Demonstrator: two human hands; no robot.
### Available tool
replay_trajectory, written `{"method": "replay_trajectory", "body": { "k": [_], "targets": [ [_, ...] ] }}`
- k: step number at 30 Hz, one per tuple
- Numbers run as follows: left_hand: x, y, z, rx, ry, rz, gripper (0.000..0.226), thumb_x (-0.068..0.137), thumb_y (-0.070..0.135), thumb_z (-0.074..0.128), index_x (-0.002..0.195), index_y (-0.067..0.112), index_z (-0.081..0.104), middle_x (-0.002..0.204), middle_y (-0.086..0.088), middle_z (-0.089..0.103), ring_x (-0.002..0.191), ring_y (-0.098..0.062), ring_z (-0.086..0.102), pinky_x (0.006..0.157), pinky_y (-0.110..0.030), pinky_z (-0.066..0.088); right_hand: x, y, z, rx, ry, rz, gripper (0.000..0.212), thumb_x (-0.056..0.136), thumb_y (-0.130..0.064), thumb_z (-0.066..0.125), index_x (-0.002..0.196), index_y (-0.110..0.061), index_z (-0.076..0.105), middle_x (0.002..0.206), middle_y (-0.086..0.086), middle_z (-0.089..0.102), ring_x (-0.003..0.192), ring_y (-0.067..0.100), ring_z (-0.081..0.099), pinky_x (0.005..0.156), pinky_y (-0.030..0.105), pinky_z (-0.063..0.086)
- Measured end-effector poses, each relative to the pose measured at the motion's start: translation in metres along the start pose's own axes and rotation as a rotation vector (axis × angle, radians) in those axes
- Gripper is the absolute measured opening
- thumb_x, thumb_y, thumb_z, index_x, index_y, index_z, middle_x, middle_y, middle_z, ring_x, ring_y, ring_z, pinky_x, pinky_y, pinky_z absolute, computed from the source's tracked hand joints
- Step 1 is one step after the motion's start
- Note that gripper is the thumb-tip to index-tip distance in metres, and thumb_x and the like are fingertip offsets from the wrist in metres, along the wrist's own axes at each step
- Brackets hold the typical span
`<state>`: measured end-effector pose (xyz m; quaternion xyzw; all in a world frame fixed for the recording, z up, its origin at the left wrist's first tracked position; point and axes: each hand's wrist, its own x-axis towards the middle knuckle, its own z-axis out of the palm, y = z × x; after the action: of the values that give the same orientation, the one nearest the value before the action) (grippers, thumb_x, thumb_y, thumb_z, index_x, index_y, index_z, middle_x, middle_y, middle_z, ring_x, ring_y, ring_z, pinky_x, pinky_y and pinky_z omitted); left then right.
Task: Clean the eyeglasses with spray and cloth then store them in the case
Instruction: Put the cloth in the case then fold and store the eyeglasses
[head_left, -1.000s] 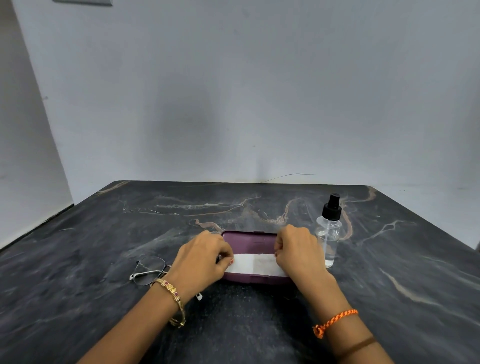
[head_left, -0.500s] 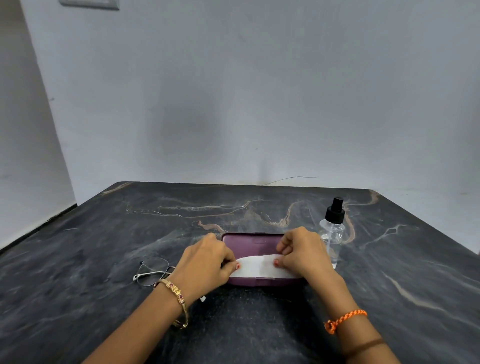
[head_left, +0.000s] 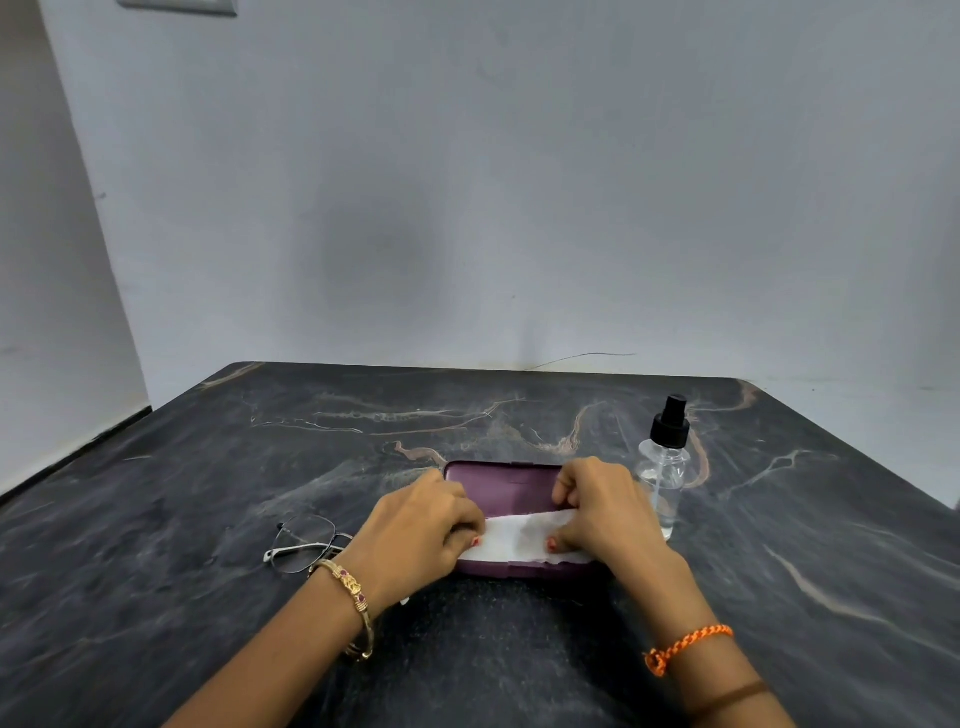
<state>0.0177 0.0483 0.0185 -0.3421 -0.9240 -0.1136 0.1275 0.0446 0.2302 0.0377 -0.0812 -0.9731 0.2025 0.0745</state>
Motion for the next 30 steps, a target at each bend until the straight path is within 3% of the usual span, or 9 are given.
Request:
{"method": "replay_trajectory", "body": {
  "k": [4,8,13,19,21,23,25,27,30],
  "targets": [
    [0.002,0.002,0.003,0.026,-0.035,0.063,0.025,0.094,0.025,0.042,0.11,0.027,0.061,0.111,0.01,0.058,0.102,-0.013,0.043,0.086,-0.027,0.039,0.0,-0.002,-0.001,-0.017,-0.022,-0.077,0.035,0.062,-0.013,0.08,0.053,-0.025,0.049,0.075,-0.003,0.06,0.085,0.019,0.063,0.07,0.027,0.048],
    [0.003,0.004,0.002,0.078,-0.051,0.045,0.028,0.095,0.03,0.04,0.114,0.03,0.06,0.113,0.011,0.06,0.101,-0.014,0.043,0.087,-0.029,0.039,0.0,-0.002,0.001,-0.046,-0.041,-0.133,0.008,0.067,-0.016,0.078,0.072,-0.017,0.072,0.086,0.002,0.072,0.087,0.019,0.066,0.08,0.033,0.054],
    [0.003,0.009,0.003,0.174,-0.045,0.055,0.035,0.095,0.041,0.034,0.114,0.028,0.06,0.112,0.01,0.061,0.102,-0.015,0.043,0.08,-0.026,0.031,0.001,-0.004,0.004,-0.092,-0.098,-0.162,0.017,0.075,-0.025,0.071,0.09,-0.017,0.072,0.101,0.008,0.07,0.096,0.024,0.063,0.085,0.035,0.051],
    [0.004,0.01,0.004,0.284,-0.033,0.064,0.039,0.096,0.042,0.029,0.112,0.022,0.059,0.109,0.005,0.061,0.102,-0.017,0.042,0.074,-0.028,0.026,0.0,-0.003,0.003,-0.152,-0.088,-0.166,0.019,0.072,-0.035,0.073,0.082,-0.02,0.07,0.096,0.002,0.069,0.094,0.021,0.062,0.073,0.029,0.047],
    [0.003,0.009,0.004,0.289,-0.025,0.055,0.04,0.096,0.042,0.03,0.108,0.02,0.06,0.107,0.004,0.061,0.101,-0.017,0.043,0.073,-0.027,0.025,0.0,-0.002,0.002,-0.147,-0.083,-0.178,0.02,0.071,-0.04,0.072,0.065,-0.022,0.064,0.081,0.0,0.066,0.082,0.02,0.06,0.065,0.025,0.043],
    [0.003,0.008,0.005,0.293,-0.018,0.048,0.041,0.096,0.043,0.03,0.104,0.019,0.061,0.105,0.003,0.062,0.101,-0.017,0.043,0.072,-0.026,0.023,0.0,-0.001,0.002,-0.136,-0.077,-0.178,0.038,0.072,-0.043,0.071,0.048,-0.023,0.05,0.059,-0.006,0.053,0.07,0.018,0.054,0.056,0.023,0.036],
    [0.003,0.007,0.006,0.297,-0.016,0.048,0.041,0.095,0.044,0.03,0.103,0.018,0.061,0.104,0.002,0.062,0.1,-0.017,0.044,0.072,-0.026,0.023,0.001,0.0,0.002,-0.127,-0.072,-0.177,0.043,0.073,-0.046,0.069,0.045,-0.019,0.05,0.051,-0.008,0.046,0.065,0.018,0.052,0.049,0.023,0.032],
    [0.004,0.007,0.007,0.308,-0.021,0.053,0.043,0.095,0.045,0.029,0.104,0.017,0.061,0.104,0.001,0.062,0.1,-0.018,0.045,0.072,-0.027,0.024,0.001,0.001,0.002,-0.129,-0.081,-0.184,0.037,0.074,-0.048,0.066,0.055,-0.016,0.062,0.053,-0.005,0.052,0.066,0.019,0.054,0.051,0.023,0.035],
    [0.004,0.007,0.008,0.325,-0.03,0.057,0.044,0.096,0.045,0.027,0.106,0.017,0.059,0.106,0.0,0.061,0.102,-0.019,0.045,0.075,-0.029,0.029,0.002,0.001,0.004,-0.124,-0.103,-0.187,0.038,0.079,-0.05,0.06,0.063,-0.017,0.068,0.075,0.005,0.071,0.077,0.022,0.063,0.063,0.027,0.044]
  ]
}}
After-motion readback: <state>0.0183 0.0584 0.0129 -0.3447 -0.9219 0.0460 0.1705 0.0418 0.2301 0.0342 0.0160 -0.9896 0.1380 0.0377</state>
